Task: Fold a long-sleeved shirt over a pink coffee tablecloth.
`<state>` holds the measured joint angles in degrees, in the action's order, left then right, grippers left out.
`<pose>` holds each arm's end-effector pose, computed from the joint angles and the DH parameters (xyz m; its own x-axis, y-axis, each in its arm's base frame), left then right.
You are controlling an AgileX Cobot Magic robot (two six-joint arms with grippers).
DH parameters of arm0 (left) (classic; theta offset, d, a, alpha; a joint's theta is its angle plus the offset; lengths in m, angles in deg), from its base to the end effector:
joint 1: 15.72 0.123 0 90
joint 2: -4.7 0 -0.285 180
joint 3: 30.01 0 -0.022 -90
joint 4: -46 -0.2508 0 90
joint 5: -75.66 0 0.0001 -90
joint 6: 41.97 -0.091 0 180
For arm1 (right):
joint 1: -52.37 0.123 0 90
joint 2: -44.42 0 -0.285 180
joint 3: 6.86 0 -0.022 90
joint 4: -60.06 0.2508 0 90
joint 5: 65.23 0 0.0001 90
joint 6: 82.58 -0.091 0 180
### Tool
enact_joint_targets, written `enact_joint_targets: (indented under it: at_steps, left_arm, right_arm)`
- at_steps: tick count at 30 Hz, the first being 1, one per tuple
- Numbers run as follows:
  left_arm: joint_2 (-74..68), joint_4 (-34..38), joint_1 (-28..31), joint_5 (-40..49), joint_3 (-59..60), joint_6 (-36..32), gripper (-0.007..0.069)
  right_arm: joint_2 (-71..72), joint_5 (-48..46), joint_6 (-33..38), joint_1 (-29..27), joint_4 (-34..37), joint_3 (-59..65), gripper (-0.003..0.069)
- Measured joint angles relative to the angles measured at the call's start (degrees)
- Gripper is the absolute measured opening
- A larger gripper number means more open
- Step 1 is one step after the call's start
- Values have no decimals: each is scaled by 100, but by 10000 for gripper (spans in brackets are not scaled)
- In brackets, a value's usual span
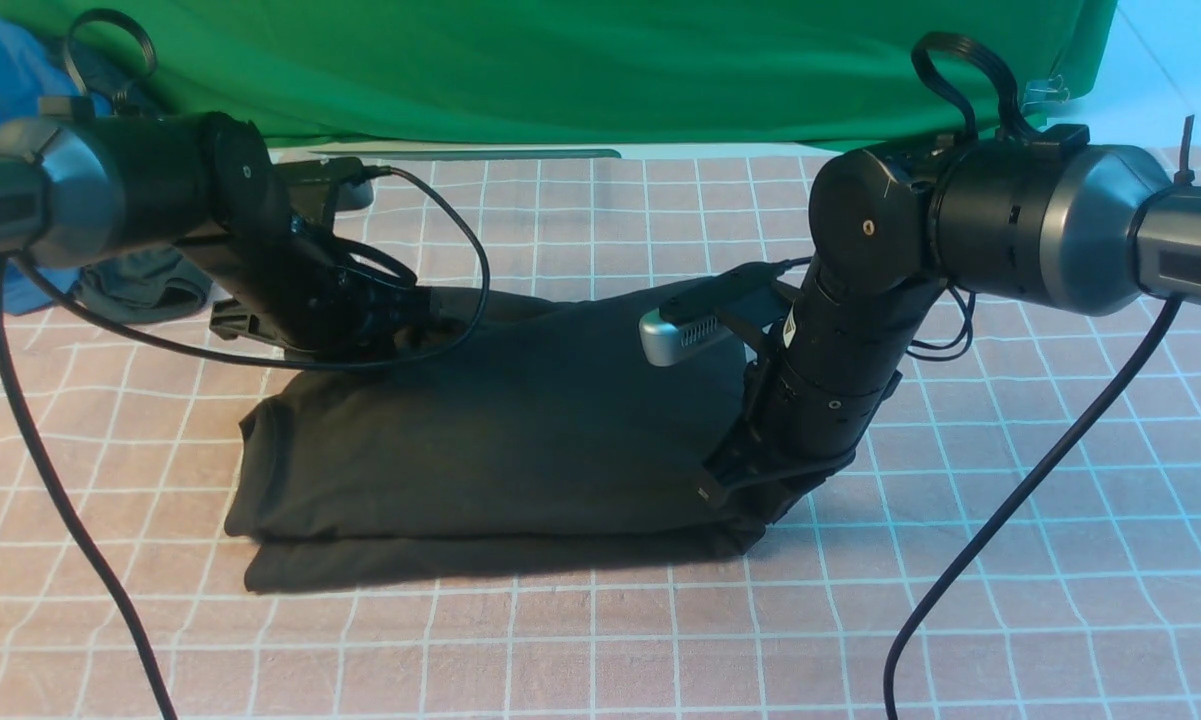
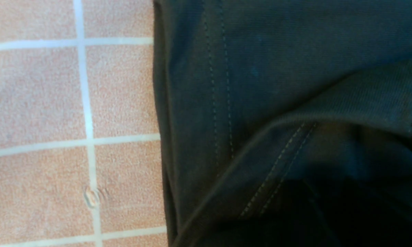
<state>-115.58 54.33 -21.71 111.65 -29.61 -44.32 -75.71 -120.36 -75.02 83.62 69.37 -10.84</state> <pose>0.4038 -0.0502 0.1770 -0.9191 0.0195 -0.3935 0.0675 0.9918 -0.1086 0.3289 0.2137 0.1896 -0.8231 -0.5441 -0.1627 -0.5642 0.8161 0.1249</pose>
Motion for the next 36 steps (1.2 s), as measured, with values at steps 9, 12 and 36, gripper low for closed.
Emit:
enact_joint_targets:
  at_steps: [9,12,36]
  left_arm:
    - [43,0,0,58,0,-148,478]
    - [121,0,0,63,0,-263,486]
    - [-69,273,0,103,0,-860,320]
  right_arm:
    - [0,52,0,0,0,0,37]
    - [0,65,0,0,7,0,37]
    - [0,159,0,0,104,0,37]
